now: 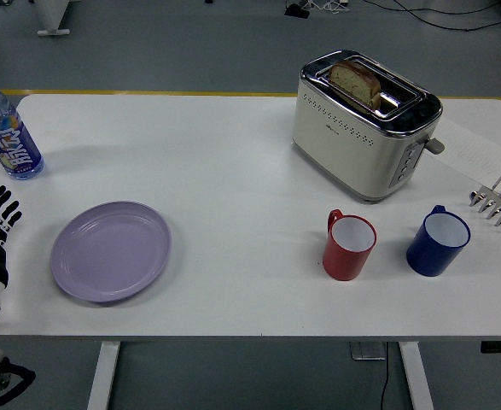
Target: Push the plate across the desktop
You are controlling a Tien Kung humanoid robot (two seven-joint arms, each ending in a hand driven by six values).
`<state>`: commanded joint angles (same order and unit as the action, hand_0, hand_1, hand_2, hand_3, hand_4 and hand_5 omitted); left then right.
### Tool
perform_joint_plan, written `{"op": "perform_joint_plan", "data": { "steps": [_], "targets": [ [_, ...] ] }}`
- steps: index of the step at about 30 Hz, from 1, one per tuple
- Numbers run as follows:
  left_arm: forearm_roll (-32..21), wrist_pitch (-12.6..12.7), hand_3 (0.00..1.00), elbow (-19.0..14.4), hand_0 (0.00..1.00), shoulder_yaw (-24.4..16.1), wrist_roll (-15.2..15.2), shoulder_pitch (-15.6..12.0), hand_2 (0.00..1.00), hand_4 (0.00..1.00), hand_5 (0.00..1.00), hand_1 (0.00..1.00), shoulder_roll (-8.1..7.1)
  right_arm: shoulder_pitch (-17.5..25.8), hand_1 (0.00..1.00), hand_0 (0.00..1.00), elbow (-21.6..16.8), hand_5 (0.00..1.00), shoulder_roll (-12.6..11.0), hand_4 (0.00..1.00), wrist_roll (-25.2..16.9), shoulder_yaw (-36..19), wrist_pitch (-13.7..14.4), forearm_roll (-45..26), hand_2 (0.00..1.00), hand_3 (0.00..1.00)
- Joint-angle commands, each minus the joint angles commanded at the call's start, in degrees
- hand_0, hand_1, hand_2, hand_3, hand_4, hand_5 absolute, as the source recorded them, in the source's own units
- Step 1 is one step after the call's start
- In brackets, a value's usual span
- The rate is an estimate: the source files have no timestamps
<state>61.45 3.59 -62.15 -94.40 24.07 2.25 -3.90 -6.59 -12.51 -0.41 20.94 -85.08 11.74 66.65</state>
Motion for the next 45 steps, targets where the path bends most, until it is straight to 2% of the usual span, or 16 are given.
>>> {"op": "perform_joint_plan", "data": {
  "steps": [9,29,45],
  "targets": [
    [-0.26,-0.08,0.854,0.6,0.829,1.12,0.58,0.2,0.909,0.563,0.998,0.859,1.34,-0.22,0.595,0.635,0.02,0.526,-0.02,0.457,-0.02,0.01,-0.06,0.07,0.683,0.745],
    [-2.69,0.71,0.839,1.19,0.825,6.35,2.32,0.1,0.905,0.543,0.998,0.858,1.57,-0.33,0.595,0.635,0.01,0.526,-0.09,0.457,0.02,0.0,-0.2,0.33,0.683,0.745],
    [-3.64,1.06,0.835,0.28,0.824,10.42,2.83,0.04,0.905,0.538,0.998,0.857,2.76,-0.4,0.595,0.635,0.02,0.526,-0.16,0.458,0.05,0.09,-0.33,0.47,0.681,0.746]
  ]
}}
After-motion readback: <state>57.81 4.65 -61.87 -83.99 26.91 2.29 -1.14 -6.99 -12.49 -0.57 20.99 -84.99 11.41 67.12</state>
